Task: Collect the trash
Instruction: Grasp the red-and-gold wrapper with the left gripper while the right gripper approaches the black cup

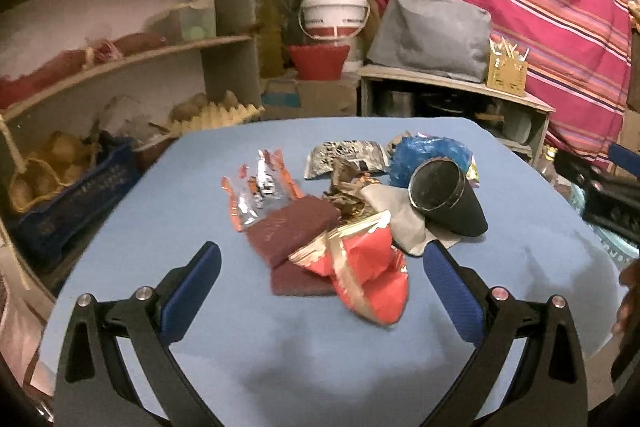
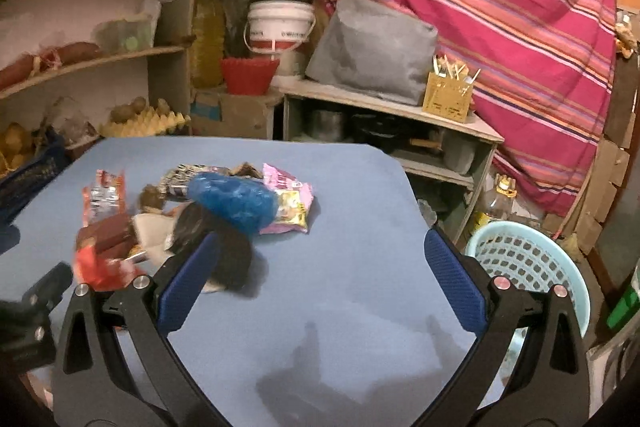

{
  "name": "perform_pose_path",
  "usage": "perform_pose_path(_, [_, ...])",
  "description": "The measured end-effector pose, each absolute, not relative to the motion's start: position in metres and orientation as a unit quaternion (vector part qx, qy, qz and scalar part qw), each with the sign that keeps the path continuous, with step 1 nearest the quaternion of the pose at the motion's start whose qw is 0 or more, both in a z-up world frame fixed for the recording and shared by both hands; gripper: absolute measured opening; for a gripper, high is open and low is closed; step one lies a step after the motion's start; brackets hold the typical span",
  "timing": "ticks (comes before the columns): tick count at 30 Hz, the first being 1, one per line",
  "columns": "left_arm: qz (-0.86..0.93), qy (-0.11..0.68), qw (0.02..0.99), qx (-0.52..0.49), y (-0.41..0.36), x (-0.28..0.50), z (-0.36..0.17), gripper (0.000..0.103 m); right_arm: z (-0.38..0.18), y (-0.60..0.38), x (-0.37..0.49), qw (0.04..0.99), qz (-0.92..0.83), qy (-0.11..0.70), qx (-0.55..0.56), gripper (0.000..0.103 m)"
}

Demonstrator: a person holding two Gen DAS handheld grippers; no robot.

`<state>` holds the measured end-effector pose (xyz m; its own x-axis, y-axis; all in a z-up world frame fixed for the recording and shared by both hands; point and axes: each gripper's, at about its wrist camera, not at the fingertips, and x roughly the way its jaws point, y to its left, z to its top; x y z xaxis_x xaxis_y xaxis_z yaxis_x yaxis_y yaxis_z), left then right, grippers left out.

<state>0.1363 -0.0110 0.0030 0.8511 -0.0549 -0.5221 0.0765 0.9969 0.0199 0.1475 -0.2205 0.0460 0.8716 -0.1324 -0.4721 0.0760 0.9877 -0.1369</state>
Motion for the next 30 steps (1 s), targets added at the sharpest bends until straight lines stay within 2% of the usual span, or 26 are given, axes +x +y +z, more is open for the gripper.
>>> perform_pose_path(10, [-0.048, 0.3, 0.952, 0.031, -0.019, 0.172, -0.024, 0.097, 0.013, -0.245, 0.177, 0.954, -0.056, 0.292, -0.02, 0.099])
perform_pose_path(11, [-0.049, 0.3, 0.952, 0.032, -0.019, 0.173, -0.023, 0.094, 0.013, -0.243, 0.177, 0.955, -0.054, 0.291, -0.023, 0.099])
perform_pose_path(15, [-0.068, 0.321, 0.944, 0.025, -0.018, 0.182, -0.027, 0.057, 0.011, -0.231, 0.177, 0.956, -0.042, 0.29, -0.035, 0.099])
perform_pose_path(17, [-0.072, 0.325, 0.943, 0.025, -0.019, 0.184, -0.029, 0.053, 0.009, -0.225, 0.178, 0.955, -0.035, 0.292, -0.037, 0.099])
perform_pose_path(19, [-0.079, 0.318, 0.944, 0.03, -0.018, 0.181, -0.026, 0.043, 0.008, -0.219, 0.18, 0.954, -0.027, 0.296, -0.037, 0.099])
perform_pose_path(30, [-0.065, 0.278, 0.958, 0.014, 0.009, 0.179, 0.02, 0.041, 0.017, -0.19, 0.191, 0.958, 0.013, 0.287, -0.021, 0.099])
